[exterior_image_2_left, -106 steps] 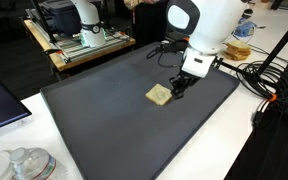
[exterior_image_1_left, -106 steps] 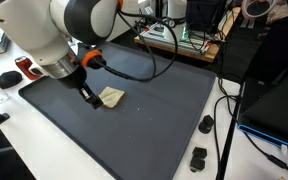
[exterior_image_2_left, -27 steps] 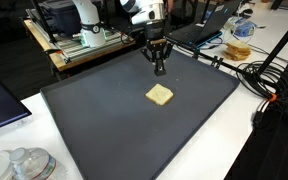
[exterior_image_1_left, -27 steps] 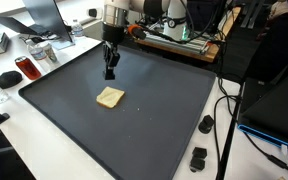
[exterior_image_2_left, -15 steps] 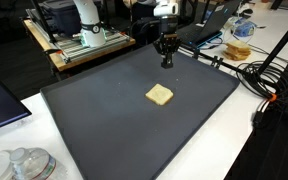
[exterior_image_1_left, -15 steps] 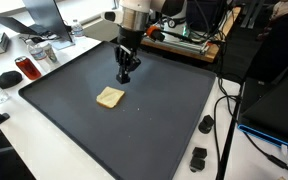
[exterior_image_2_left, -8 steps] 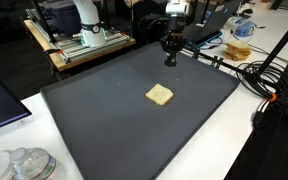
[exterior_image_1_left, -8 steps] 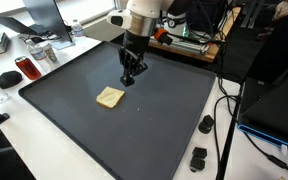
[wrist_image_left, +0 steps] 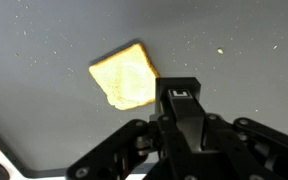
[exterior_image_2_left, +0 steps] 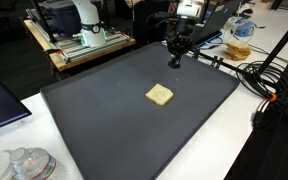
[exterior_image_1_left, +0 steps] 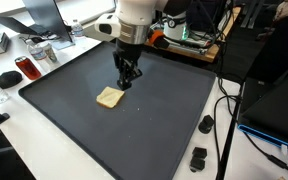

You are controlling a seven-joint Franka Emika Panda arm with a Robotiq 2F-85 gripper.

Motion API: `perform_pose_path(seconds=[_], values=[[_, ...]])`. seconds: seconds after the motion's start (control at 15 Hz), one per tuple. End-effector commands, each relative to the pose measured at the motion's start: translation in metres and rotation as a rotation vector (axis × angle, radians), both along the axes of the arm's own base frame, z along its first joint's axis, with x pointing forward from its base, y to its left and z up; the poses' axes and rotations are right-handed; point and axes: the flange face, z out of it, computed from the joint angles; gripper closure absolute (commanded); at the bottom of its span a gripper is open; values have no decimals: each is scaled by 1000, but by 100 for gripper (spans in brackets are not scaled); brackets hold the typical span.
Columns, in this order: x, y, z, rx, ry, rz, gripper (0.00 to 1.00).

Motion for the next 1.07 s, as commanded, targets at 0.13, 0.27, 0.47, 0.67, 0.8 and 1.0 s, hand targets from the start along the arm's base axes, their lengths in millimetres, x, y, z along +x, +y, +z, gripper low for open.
perform_pose_path(seconds=[0.13,0.27,0.47,0.67,0.8,1.0], values=[[44,-16,-6,18,73,-44,95],[54,-29,-8,46,91,-49,95],[67,-56,-10,117,115,-49,95],[74,-90,-11,200,129,-64,95],[75,-112,-11,250,131,-74,95],[70,-143,-6,310,122,-89,95]])
